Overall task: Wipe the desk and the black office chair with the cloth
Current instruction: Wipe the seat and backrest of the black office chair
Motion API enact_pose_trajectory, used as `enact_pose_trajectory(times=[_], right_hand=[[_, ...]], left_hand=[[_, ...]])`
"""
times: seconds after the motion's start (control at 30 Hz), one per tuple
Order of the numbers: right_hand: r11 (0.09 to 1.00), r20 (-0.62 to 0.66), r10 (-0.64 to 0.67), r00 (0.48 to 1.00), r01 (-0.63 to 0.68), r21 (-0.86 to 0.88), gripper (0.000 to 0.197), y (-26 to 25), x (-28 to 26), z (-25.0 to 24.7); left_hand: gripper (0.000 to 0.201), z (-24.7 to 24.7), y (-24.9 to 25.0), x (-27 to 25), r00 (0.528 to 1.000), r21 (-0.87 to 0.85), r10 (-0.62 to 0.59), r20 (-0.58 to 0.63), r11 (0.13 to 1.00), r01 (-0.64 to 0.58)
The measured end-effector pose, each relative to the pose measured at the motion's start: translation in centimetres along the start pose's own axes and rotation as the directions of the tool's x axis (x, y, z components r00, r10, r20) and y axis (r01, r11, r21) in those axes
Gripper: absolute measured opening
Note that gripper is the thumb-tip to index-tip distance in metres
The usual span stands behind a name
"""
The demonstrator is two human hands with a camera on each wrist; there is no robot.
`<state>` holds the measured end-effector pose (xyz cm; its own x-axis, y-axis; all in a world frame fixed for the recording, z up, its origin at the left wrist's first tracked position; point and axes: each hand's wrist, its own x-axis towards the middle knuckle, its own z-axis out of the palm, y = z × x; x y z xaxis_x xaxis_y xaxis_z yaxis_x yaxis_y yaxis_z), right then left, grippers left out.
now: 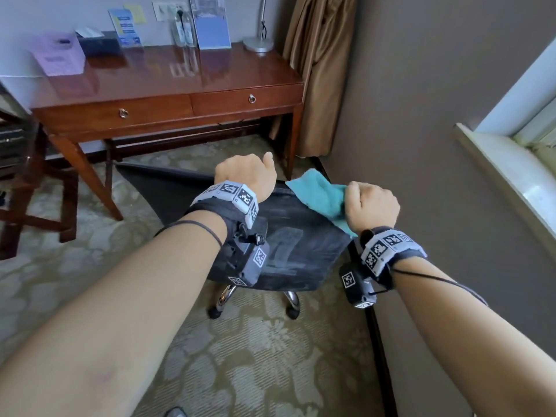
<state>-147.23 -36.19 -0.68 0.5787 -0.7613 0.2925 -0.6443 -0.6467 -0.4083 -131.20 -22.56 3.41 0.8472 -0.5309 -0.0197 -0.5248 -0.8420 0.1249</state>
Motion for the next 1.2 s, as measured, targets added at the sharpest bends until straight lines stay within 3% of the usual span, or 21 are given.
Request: enact_pose_trajectory(times=[0.07,0.13,0.2,0.27,0.37,0.43,0.53,0.63,0.77,0.9,1.1,1.2], right_hand=[[0.976,0.03,0.162,0.986,-0.165,0.144,0.04,1.6,0.9,0.2],[0.881,0.155,0.326,0.933,-0.359,0.308,0.038,2.4,2.0,-0.1],[0.836,0.269,0.365,0.892,-0.44,0.327,0.026,3.2,2.9,-0.4],[0.879,0.317,0.328,0.89,-0.41,0.243,0.028,3.3,3.0,-0.1],[0.919,0.251,0.326,0.911,-0.367,0.141,0.024,1.9,2.4,-0.2],[0.92,0.196,0.342,0.919,-0.37,0.129,0.034,-0.2,1.6,-1.0],[0.995,0.093,0.099,0.991,-0.097,-0.026,0.042,-3.9,0.0,-0.3],[0.984,0.063,-0.111,0.992,0.119,-0.13,0.053,-8.5,-1.5,1.6],[0.979,0.064,-0.096,0.993,0.106,-0.176,0.056,-9.5,-1.4,1.9],[0.981,0.062,-0.069,0.996,0.079,-0.18,0.053,-8.8,-0.5,1.3],[0.977,0.031,-0.04,0.999,0.046,-0.21,0.061,-6.9,0.7,0.9],[0.974,0.041,-0.005,0.999,0.014,-0.226,0.057,-7.0,1.1,0.9]], left_hand=[[0.06,0.0,0.3,-0.3,1.0,-0.014,0.0,0.01,1.0,0.0],[0.06,0.0,0.4,-0.6,1.0,-0.018,0.007,0.013,1.0,-0.007],[0.061,0.1,0.7,-0.9,1.0,-0.014,0.009,0.021,1.0,-0.009],[0.062,0.2,0.9,-0.9,1.0,-0.008,0.006,0.015,1.0,-0.006],[0.061,0.3,1.1,-0.6,1.0,0.005,-0.005,-0.01,1.0,0.005],[0.06,0.3,1.1,-0.5,1.0,0.014,0.004,-0.021,1.0,-0.003],[0.062,0.4,1.3,-0.6,1.0,0.037,0.013,-0.019,0.999,-0.013],[0.069,0.5,1.2,-0.8,1.0,0.031,0.028,-0.004,0.999,-0.027],[0.075,0.3,0.1,-0.3,0.998,-0.039,0.069,0.001,0.997,-0.069],[0.065,-0.3,-2.1,0.3,0.991,-0.166,0.131,-0.028,0.977,-0.134],[0.055,-1.6,-13.7,1.8,0.992,-0.139,-0.05,-0.119,0.99,0.033],[0.059,-0.1,-17.4,2.2,0.991,-0.167,-0.132,-0.035,0.978,0.124]])
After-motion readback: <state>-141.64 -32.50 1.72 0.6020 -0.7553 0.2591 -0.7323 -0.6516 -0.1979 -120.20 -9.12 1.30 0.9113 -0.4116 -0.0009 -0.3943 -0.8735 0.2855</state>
